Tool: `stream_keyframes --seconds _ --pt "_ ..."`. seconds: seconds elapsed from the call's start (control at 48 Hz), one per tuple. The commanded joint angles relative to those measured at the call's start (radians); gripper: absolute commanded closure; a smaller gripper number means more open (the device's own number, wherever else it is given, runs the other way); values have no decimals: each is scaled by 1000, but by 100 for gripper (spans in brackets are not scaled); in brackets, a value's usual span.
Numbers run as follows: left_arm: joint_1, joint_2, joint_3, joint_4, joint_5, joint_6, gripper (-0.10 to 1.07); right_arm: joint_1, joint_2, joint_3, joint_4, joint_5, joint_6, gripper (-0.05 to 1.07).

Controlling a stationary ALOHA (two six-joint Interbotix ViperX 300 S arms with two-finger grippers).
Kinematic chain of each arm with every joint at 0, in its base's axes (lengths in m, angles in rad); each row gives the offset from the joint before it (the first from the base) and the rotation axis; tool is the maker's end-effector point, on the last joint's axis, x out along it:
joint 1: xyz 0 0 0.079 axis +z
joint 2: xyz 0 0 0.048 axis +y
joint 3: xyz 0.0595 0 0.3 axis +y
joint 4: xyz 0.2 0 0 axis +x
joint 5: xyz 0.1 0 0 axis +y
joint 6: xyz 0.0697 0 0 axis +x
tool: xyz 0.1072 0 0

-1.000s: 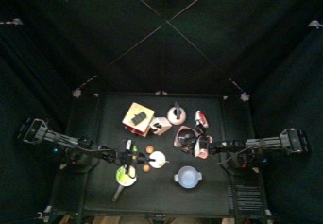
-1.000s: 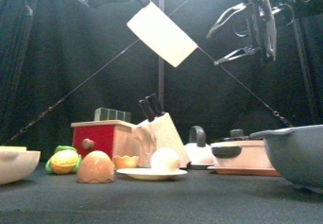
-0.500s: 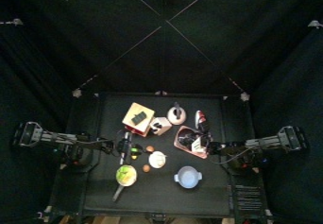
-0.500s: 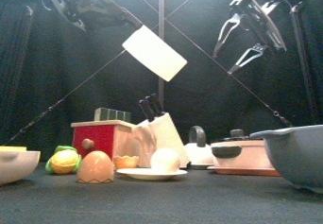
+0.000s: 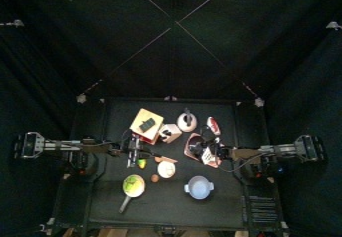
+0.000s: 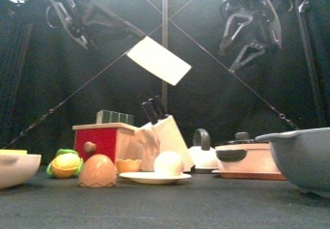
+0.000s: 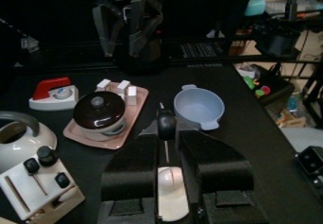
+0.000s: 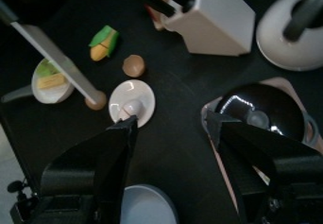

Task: Grab cleaver with other hand

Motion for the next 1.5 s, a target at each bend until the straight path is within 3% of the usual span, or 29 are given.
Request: stream_keyframes --seconds 0.0,0.083,0.229,0.625,1.021,1.479 --pt "8 12 -9 -37 -31 44 51 -2 -3 6 5 -153 -25 11" --pt "8 20 -8 -83 -41 91 51 -2 11 35 -5 -253 -26 11" --pt "8 20 8 -173 -64 187 51 0 43 60 -34 -334 -25 11" --pt "-11 20 78 -403 -184 373 51 -5 209 -6 -143 -370 -25 11" --pt "-43 26 92 -457 -190 411 51 -17 301 -63 -202 -370 -25 14" --pt "-51 35 98 -459 -190 411 51 -20 319 -57 -207 -370 -25 43"
